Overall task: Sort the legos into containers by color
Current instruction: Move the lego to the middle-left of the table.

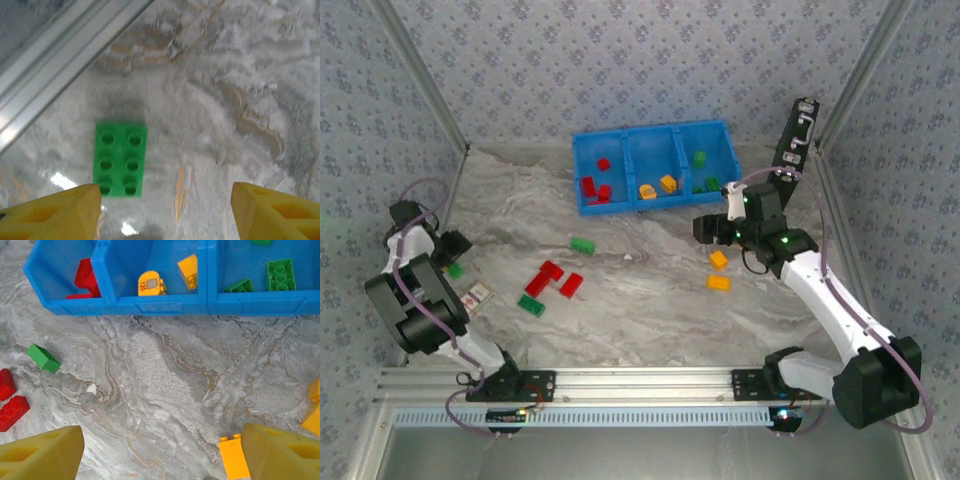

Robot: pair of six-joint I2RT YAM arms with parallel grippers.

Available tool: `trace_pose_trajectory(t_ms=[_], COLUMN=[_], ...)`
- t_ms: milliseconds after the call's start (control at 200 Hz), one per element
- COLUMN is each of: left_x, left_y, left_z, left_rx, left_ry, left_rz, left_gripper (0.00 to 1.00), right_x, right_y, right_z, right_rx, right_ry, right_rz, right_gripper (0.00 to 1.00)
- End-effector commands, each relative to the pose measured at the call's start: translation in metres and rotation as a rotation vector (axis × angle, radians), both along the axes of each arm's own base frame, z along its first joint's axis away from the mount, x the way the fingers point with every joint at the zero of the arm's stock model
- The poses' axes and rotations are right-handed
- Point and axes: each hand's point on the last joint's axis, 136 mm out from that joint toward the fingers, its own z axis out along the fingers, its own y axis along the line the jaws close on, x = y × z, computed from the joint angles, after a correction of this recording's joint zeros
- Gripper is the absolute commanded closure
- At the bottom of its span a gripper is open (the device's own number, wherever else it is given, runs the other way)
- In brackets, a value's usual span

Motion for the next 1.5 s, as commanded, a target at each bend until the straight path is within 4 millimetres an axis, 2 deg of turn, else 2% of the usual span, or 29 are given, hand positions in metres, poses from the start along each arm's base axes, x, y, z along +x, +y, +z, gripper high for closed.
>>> trace_pose_trajectory(t_ms=[0,195,435,650,1025,1399,1494], left_x=[0.010,0.008,-0.001,-0.010,-0.022,-0.013,-0.008], left_y=[0.010,0.017,0.020,0.016,0.009,-0.009,-0.017], left_z=[-0.007,-0.029,-0.042,-0.055,-0.061,-0.058,-0.057], left_rx=[0.003,0.008,0.031,0.025,0.018,-0.001,-0.018], left_ry=[0.015,0.077,0.127,0.161,0.201,0.171,0.153], left_rz=[-0.041,-0.034,-0.038,-0.053,-0.085,-0.135,-0.166], left_gripper=[0.31,0.34,0.37,0.49,0.59,0.72,0.75], right_x=[0.009,0.014,0.019,0.021,0.015,0.013,0.011], right_y=[0.001,0.007,0.015,0.023,0.019,0.010,0.007], right_z=[0.006,0.009,0.012,0.014,0.020,0.019,0.013], right_rx=[0.007,-0.016,-0.032,-0.042,-0.064,-0.074,-0.087], right_ry=[-0.010,0.004,0.005,0.004,-0.018,-0.037,-0.030], right_rz=[-0.040,-0.036,-0.022,0.000,0.009,-0.005,-0.011], right_gripper=[0.16,0.16,0.16,0.16,0.16,0.16,0.16])
